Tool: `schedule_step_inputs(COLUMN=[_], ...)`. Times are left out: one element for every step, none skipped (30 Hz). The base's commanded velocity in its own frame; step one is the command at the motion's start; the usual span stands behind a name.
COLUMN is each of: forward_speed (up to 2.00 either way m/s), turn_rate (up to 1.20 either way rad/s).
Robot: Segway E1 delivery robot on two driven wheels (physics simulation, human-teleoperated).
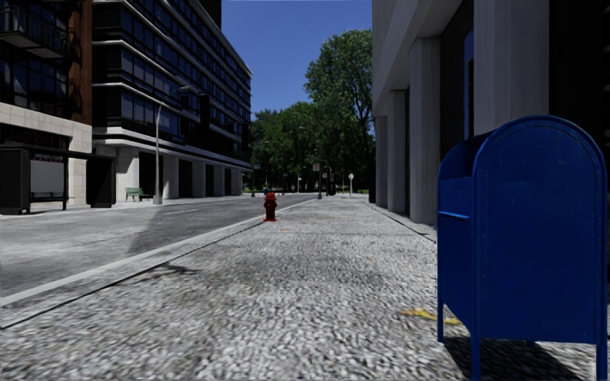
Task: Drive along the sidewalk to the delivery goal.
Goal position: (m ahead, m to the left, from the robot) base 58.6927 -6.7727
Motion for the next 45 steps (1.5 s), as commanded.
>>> schedule_step_inputs(forward_speed=[2.00,2.00,2.00,2.00,2.00,2.00,2.00,2.00,2.00,2.00,2.00,2.00,2.00,2.00,2.00,2.00,2.00,2.00,2.00,2.00,2.00,2.00,2.00,2.00,2.00,2.00,2.00,2.00,2.00,2.00,2.00,2.00,2.00,2.00,2.00,2.00,2.00,2.00,2.00,2.00,2.00,2.00,2.00,2.00,2.00], turn_rate=[0.00,0.00,0.00,0.00,0.00,0.00,0.00,0.00,0.00,0.00,0.00,0.00,0.00,0.00,0.00,0.00,0.00,0.00,0.00,0.00,-0.06,-0.06,-0.15,-0.18,-0.19,-0.19,-0.20,-0.22,-0.24,-0.24,-0.25,-0.26,-0.26,-0.26,-0.27,-0.27,-0.28,-0.28,-0.28,-0.29,-0.29,-0.29,-0.29,-0.29,-0.29])
